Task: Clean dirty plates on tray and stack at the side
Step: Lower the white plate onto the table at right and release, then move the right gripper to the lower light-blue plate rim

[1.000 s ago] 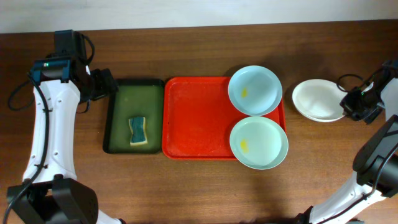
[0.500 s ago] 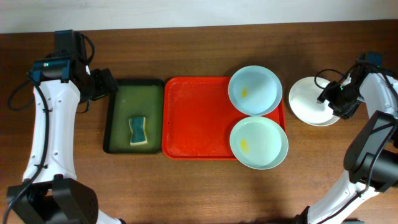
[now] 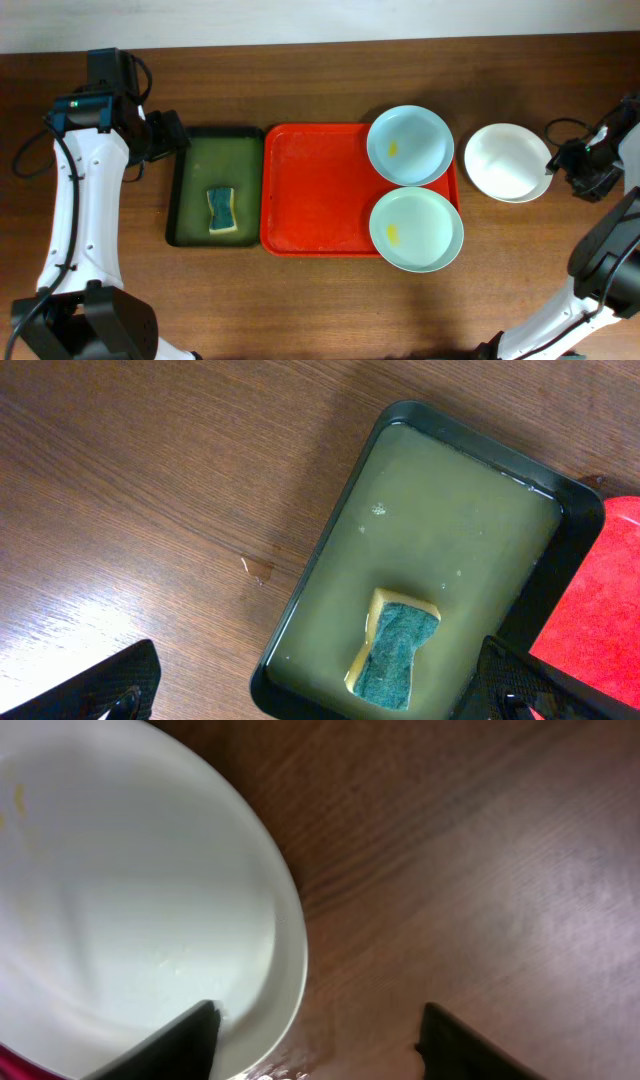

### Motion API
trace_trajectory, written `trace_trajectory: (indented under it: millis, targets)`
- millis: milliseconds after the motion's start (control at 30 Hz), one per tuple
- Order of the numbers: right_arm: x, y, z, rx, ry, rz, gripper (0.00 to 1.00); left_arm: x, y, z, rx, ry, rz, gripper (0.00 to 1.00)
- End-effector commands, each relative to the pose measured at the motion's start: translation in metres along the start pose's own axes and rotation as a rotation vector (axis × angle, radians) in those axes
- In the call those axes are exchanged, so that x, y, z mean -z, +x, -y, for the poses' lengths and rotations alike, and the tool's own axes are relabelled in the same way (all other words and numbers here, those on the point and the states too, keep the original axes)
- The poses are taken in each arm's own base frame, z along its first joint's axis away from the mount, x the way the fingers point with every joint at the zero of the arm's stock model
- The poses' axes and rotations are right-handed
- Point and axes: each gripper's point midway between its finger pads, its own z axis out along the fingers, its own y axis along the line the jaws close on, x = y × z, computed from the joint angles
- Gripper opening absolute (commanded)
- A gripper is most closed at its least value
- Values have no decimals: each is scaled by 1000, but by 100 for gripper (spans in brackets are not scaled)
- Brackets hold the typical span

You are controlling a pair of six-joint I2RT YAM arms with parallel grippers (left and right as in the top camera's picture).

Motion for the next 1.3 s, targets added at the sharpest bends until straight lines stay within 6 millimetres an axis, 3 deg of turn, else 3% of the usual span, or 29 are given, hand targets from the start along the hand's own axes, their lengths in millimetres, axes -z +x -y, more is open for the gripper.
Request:
trace_trajectory:
  millis: [0,67,133,533,567,833,900,967,1000,1033,1067,1100,1200,1267]
  targets:
    - [-3,6,-4,26,7,15,31,2,-2,-1,3,4,5,99]
    - [-12,8,-3,26,6,19,12,2,-2,-1,3,4,6,99]
    - [-23,10,-2,26,4,27,9,2,-2,-1,3,4,5,99]
    - [-32,16,-25,50,-90,23,13,2,-2,-1,3,4,6,100]
    - [-32,17,-28,58,-90,22,23,2,-2,-1,3,4,6,99]
    - [-34,26,-51,121,-93,10,23,2,-2,-1,3,4,6,100]
    - [-27,25,-49,112,-90,1,29,2,-2,-1,3,4,6,99]
    - [0,24,-51,109,-85,-33,36,2,-2,-1,3,4,5,99]
    - [22,27,-58,123,-85,-63,37,2,-2,-1,3,4,6,99]
    - [38,36,-61,129,-82,-106,40,2,-2,-1,3,4,5,99]
    - [62,67,-65,145,-60,-231,50,2,-2,-1,3,4,6,99]
    - [71,90,-65,189,-39,-320,58,2,-2,-1,3,4,5,99]
    - [74,144,-70,315,8,-514,70,2,-2,-1,3,4,6,100]
    - [62,177,-78,390,59,-601,70,2,-2,-1,3,4,6,99]
